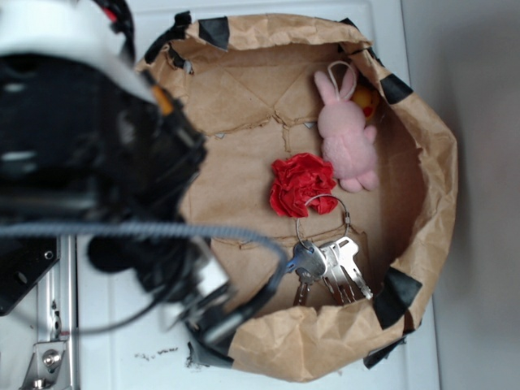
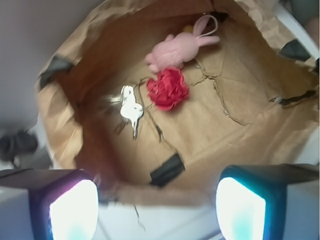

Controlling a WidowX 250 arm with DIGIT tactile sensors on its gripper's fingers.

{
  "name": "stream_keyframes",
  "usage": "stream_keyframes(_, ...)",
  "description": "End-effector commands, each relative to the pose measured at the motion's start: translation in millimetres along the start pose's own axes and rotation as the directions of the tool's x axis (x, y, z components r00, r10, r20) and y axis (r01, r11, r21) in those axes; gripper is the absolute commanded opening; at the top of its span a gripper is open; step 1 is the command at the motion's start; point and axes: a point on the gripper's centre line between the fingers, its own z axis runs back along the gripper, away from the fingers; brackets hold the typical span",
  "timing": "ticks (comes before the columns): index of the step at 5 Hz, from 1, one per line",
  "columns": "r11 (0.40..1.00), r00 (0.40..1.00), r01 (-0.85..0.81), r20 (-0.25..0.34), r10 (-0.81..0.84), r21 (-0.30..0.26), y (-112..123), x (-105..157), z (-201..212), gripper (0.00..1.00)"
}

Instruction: Grab the silver keys.

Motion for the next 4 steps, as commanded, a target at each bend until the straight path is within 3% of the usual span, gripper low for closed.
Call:
stream_keyframes(1, 0.993, 0.99, -0.113, 0.079, 0.115, -0.022, 1.5, 26.3, -14.7, 1.0)
stream_keyframes(3, 0.993, 0.99, -0.113, 0.079, 0.115, -0.022, 1.5, 26.3, -14.7, 1.0)
stream_keyframes(4, 0.984, 0.981, -0.159, 0.121, 0.149, 0.076, -5.9, 34.4, -66.2, 1.0)
